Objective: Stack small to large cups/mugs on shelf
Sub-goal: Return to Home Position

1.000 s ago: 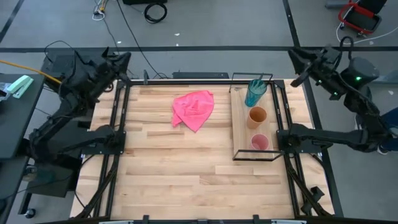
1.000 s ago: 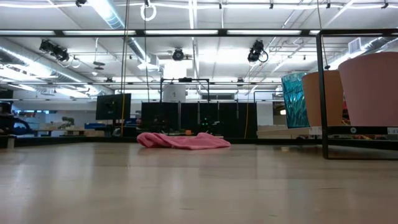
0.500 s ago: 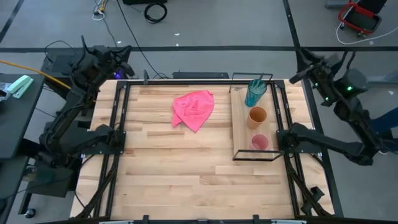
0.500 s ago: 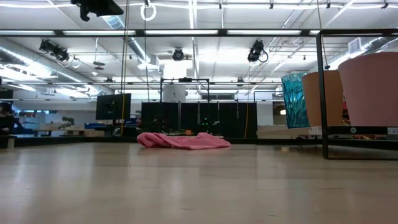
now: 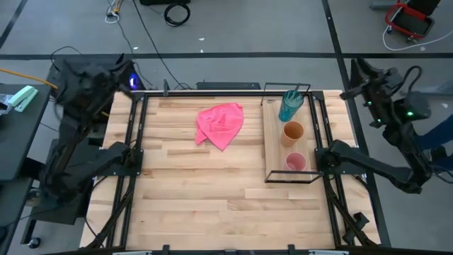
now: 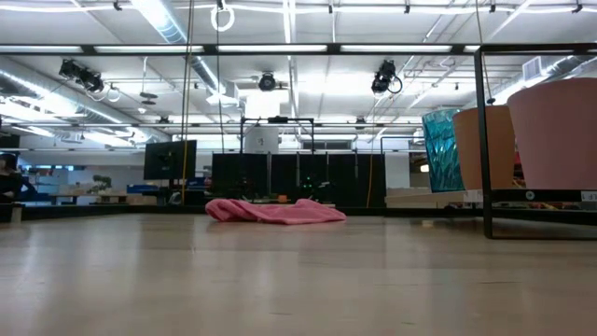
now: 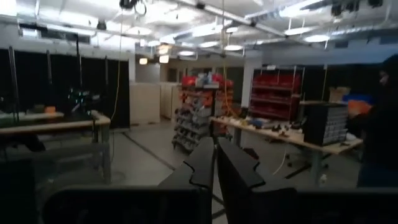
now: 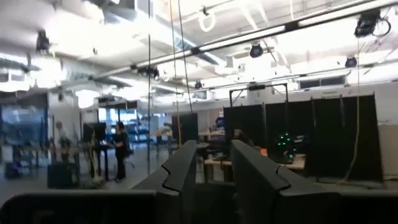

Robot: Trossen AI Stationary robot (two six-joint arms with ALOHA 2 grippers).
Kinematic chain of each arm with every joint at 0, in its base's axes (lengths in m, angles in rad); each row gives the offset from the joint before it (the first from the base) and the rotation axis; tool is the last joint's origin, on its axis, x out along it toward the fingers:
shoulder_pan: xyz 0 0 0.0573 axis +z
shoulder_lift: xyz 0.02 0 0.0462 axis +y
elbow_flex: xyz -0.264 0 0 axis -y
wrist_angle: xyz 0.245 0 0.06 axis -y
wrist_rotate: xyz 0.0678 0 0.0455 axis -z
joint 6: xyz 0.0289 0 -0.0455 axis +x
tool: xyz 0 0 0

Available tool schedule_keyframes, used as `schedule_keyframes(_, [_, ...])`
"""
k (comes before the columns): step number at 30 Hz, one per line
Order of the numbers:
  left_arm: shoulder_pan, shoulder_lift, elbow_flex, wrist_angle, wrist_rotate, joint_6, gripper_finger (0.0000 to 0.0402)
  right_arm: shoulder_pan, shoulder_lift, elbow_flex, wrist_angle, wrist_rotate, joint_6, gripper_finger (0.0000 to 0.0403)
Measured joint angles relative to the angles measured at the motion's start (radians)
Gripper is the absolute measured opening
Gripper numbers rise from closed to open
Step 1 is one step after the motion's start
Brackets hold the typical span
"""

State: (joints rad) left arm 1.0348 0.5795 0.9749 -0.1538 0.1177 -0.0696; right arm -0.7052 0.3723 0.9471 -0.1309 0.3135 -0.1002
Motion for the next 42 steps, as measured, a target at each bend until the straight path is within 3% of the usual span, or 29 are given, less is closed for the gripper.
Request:
schedule_keyframes(5, [0.0, -0.137, 0.001, -0.011, -0.002, 0.0, 0.0033, 0.0, 0.004, 0.085, -0.028, -0.016, 0.134, 0.0109])
schedule_keyframes(10, [0.0, -0.231, 0.001, -0.033, -0.018, -0.009, 0.0031, 0.001, 0.001, 0.182, -0.045, -0.248, 0.006, 0.0109])
schedule_keyframes(12, [0.0, -0.265, 0.002, -0.06, -0.018, -0.003, 0.0028, 0.001, -0.015, 0.217, -0.082, -0.277, 0.016, 0.0109])
schedule_keyframes(16, [0.0, -0.326, 0.0, -0.124, -0.043, 0.001, 0.0023, 0.0, -0.087, 0.218, -0.17, -0.214, 0.039, 0.0109])
schedule_keyframes(23, [0.0, -0.367, 0.0, -0.189, -0.057, -0.005, 0.0033, -0.004, -0.195, 0.202, -0.215, -0.187, 0.084, 0.0109])
schedule_keyframes(31, [0.0, -0.45, 0.0, -0.229, -0.057, -0.024, 0.0032, -0.085, -0.368, 0.202, -0.289, -0.178, 0.149, 0.0109])
schedule_keyframes(35, [0.0, -0.516, 0.0, -0.255, -0.06, -0.028, 0.0026, -0.13, -0.361, 0.264, -0.412, -0.18, 0.171, 0.0109])
schedule_keyframes(42, [0.001, -0.575, 0.004, -0.334, -0.08, -0.05, 0.0025, -0.204, -0.37, 0.274, -0.452, -0.184, 0.202, 0.0109])
